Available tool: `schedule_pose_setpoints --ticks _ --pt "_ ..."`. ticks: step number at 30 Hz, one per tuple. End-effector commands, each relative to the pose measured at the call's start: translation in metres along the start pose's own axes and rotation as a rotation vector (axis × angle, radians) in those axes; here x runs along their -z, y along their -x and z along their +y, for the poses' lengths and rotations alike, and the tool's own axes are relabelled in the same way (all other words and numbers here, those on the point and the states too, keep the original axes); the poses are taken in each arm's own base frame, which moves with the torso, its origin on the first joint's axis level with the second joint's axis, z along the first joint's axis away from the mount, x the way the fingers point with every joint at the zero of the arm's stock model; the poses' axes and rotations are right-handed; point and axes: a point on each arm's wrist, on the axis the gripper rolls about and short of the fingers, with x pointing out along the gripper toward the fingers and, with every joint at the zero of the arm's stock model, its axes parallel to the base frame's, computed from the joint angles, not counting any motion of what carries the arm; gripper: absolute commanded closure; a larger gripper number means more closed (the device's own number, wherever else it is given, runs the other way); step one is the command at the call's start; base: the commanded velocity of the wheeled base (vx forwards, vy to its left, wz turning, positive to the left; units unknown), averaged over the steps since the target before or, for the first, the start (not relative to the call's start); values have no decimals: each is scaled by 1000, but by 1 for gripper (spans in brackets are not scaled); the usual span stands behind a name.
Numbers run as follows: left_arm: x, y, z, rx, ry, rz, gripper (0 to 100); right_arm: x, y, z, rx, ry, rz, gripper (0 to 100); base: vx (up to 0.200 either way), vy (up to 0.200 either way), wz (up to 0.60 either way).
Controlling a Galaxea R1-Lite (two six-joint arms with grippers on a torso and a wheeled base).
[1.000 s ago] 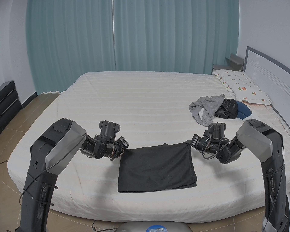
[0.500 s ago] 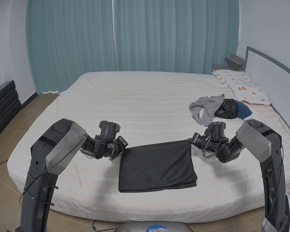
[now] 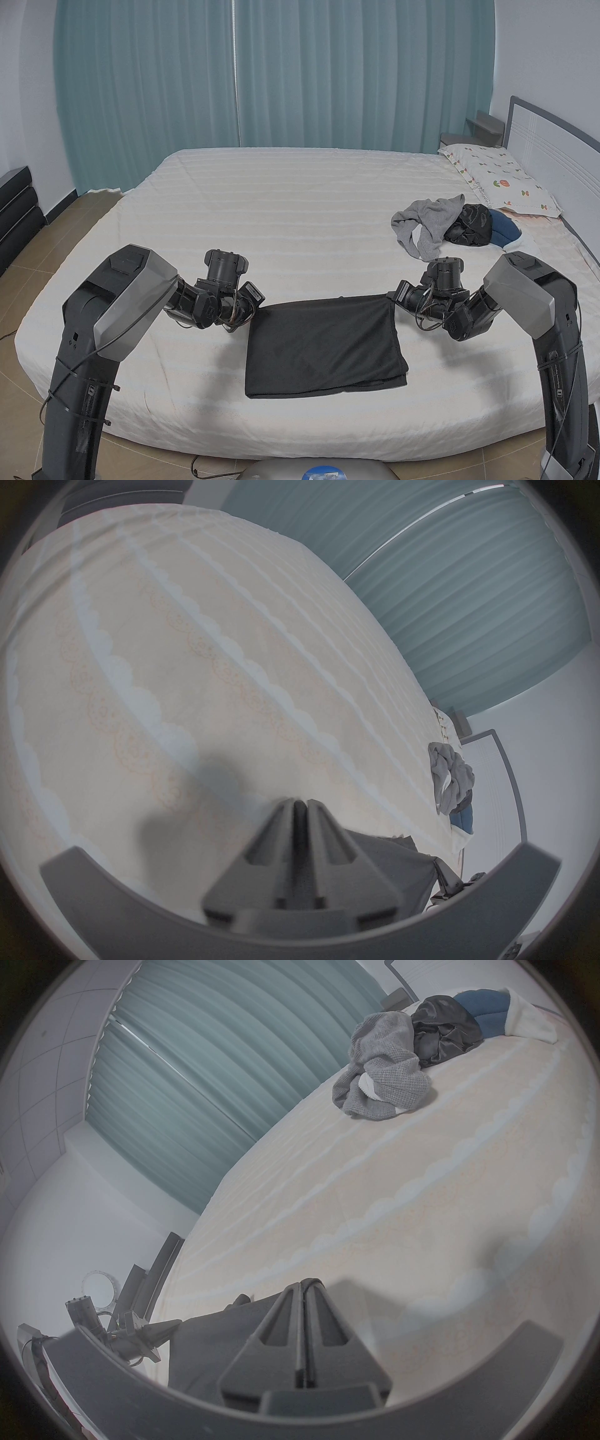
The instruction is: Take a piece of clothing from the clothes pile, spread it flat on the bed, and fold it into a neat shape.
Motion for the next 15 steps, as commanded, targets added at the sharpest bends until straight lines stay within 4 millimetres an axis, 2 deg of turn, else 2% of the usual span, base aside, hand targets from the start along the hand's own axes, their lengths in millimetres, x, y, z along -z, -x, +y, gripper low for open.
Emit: schedule_pose_setpoints --ticks 1,5,8,11,14,15 --pt "1 3 -2 4 -4 4 0 2 -1 1 -1 -3 1 0 0 0 0" --pt "-1 3 -1 5 3 1 0 -11 15 9 -5 -8 -18 0 0 0 0" --pt "-8 9 -4 17 26 -13 0 -21 38 13 -2 -26 -25 0 0 0 0" --pt "-24 32 -13 41 119 -42 0 -23 67 21 1 -84 1 0 0 0 0" --pt "-42 56 -12 77 177 -34 0 -14 98 26 -9 -114 71 0 0 0 0" --pt "-42 56 -12 77 177 -34 0 -14 98 26 -9 -114 71 0 0 0 0"
